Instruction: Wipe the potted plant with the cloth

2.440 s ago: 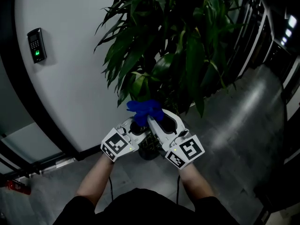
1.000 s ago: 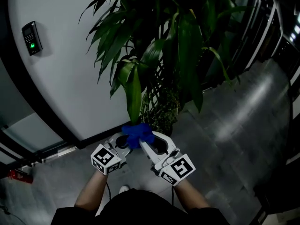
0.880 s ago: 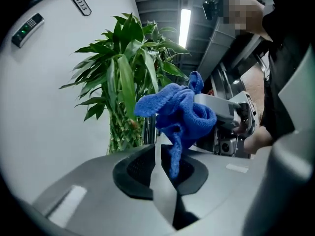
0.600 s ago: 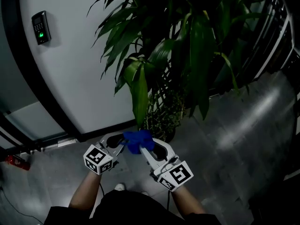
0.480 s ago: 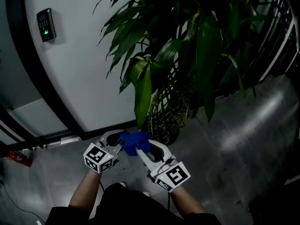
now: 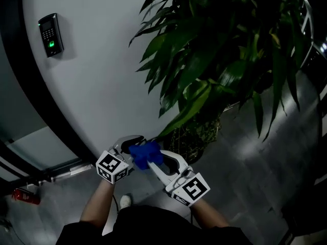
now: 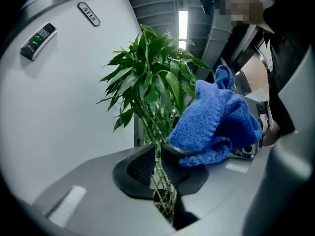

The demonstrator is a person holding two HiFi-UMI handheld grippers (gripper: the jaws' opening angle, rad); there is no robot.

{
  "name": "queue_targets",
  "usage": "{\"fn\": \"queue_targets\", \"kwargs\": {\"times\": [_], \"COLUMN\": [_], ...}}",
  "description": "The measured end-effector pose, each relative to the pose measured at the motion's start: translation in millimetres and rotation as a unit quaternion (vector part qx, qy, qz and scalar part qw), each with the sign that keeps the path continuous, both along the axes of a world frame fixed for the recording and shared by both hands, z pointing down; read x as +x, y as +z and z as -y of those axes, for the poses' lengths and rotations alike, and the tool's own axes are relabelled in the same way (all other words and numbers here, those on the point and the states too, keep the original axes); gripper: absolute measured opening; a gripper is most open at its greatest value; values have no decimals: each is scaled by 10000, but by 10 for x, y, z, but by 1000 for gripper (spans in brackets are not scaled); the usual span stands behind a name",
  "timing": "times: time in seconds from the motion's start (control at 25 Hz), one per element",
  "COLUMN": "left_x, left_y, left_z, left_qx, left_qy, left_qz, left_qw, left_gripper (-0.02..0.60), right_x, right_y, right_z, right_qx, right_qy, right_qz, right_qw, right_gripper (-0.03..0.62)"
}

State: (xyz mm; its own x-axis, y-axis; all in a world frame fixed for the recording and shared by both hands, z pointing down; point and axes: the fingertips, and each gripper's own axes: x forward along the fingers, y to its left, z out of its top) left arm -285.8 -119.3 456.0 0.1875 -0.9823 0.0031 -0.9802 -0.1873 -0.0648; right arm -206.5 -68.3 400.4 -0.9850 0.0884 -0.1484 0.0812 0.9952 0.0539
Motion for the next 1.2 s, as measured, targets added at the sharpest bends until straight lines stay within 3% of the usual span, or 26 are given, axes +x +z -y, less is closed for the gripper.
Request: {"fn": "queue_targets", "kwargs": {"times": [0.24, 0.4, 0.6, 0.92, 1.08, 1.2], "left_x": [-479, -318, -91, 12, 10, 23], "left_y": [-119, -125, -225, -396, -420, -334], "left_z": [1, 126, 257, 498, 885, 1150], "left_qx": [13, -19, 57, 50, -13, -199], "left_qy": [865, 1666, 2324, 2921, 2948, 3061], "left_qz": [-22, 134, 158, 235, 582, 880], "left_qw": [9963, 9859, 9725, 9561, 9538, 9477], "left_gripper": [44, 44, 46, 102, 119, 165], "right_x": [-597, -620, -485, -357, -319, -262], "right_y": [-202, -304, -495, -933, -1271, -1519], "right_z": [-200, -166, -19, 188, 396, 566], "right_qx": [-27, 64, 190, 435, 702, 804], "right_qy": [583, 1164, 1880, 2816, 3104, 3265], "right_qz": [66, 166, 343, 802, 972, 1200], "right_qw": [9983, 9930, 9814, 9552, 9430, 9341], "right_gripper": [109, 109, 109, 109, 109, 109]}}
